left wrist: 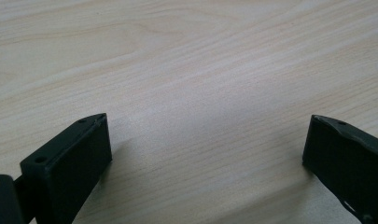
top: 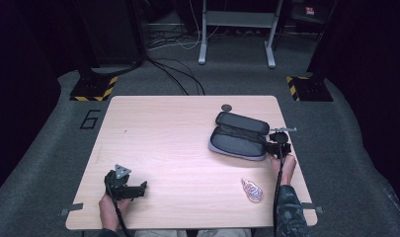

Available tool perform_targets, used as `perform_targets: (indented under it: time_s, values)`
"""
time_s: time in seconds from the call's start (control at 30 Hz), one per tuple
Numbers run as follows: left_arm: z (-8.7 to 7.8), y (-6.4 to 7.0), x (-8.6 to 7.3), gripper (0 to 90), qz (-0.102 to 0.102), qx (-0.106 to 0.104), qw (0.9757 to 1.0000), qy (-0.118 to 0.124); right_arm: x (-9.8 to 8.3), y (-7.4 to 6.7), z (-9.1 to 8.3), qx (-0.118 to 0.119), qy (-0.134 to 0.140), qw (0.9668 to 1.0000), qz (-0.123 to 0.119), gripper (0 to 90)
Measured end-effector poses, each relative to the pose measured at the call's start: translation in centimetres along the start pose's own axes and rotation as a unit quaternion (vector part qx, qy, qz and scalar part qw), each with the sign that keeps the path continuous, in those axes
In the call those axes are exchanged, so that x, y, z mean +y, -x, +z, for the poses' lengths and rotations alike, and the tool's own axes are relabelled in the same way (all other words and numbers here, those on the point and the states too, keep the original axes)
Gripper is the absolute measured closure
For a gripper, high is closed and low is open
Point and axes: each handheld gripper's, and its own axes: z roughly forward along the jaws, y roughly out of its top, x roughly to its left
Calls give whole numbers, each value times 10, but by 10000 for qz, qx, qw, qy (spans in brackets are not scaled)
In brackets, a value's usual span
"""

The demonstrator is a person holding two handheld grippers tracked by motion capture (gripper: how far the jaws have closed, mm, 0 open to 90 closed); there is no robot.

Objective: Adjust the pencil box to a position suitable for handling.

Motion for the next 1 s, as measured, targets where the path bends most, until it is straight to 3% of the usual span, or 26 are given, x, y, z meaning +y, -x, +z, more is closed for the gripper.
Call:
perform_targets:
  time_s: [0.37, 0.8, 1.0]
  values:
    - [0, 0, 0, 10, 1, 1, 10000, 3, -1, -20, 2, 373, -30, 9991, -183, 864]
    - [0, 0, 0, 10, 4, 4, 10000, 5, -1, -57, 5, 743, -90, 9962, -452, 861]
    - [0, 0, 0, 10, 11, 3, 10000, 1, -3, -69, 7, 870, -107, 9957, -298, 861]
